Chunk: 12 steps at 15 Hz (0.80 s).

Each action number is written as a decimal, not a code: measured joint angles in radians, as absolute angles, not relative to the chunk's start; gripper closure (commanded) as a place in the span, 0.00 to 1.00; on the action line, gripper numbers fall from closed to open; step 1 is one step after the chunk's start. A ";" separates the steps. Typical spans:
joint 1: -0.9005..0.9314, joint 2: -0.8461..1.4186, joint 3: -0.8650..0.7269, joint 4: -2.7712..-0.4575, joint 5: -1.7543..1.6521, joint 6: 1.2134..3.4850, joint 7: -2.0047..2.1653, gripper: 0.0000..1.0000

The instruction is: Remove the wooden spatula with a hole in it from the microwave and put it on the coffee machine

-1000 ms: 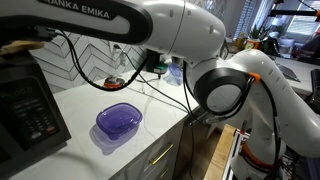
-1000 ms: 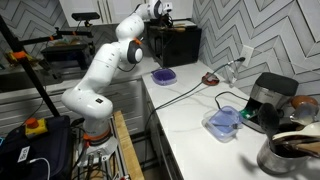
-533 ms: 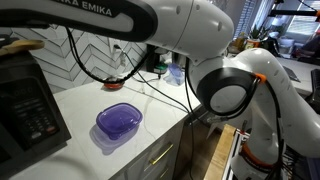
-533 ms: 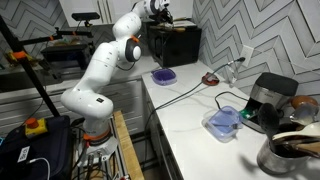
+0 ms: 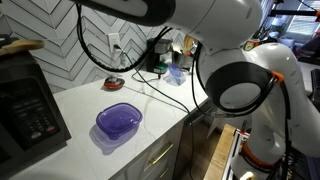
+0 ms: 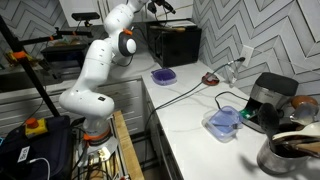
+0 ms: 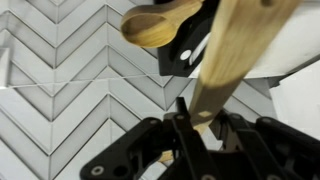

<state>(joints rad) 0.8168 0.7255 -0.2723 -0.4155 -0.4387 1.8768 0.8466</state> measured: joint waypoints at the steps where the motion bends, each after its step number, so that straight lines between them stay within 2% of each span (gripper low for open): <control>1: 0.828 0.718 -0.288 -0.415 -0.462 1.831 0.884 0.76; 4: 0.855 0.705 -0.315 -0.415 -0.502 1.738 0.960 0.76; 5: 0.857 0.704 -0.317 -0.415 -0.504 1.735 0.966 0.94; 12: 0.856 0.689 -0.338 -0.413 -0.563 1.650 1.004 0.94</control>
<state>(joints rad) 0.8559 0.6893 -0.3375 -0.4130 -0.5631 1.6496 1.0041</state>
